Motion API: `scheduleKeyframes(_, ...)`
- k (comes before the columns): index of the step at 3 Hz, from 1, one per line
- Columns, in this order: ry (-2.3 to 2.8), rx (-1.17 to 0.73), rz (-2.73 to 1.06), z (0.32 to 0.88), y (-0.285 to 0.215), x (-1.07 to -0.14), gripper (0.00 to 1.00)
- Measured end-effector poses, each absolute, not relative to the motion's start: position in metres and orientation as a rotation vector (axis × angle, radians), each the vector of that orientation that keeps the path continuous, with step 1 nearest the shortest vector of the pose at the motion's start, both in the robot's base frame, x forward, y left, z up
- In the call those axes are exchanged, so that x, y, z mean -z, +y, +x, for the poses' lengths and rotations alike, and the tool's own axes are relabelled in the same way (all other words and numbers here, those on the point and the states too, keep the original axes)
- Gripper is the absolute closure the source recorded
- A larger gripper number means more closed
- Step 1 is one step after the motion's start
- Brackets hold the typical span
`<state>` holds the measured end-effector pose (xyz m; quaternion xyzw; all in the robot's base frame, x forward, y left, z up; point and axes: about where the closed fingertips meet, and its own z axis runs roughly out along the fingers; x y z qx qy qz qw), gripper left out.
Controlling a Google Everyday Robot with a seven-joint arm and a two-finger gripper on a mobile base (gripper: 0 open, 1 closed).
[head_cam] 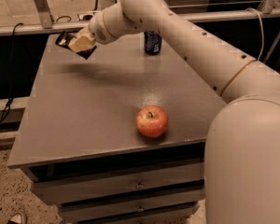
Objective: Pick rxbar chocolate
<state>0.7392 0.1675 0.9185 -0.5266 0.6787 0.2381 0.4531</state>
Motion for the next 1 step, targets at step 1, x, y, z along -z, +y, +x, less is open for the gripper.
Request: scheduleKeyframes(1, 1.608, -0.616, -1.228, 0.7481, 0.1547, -0.949, 1.0)
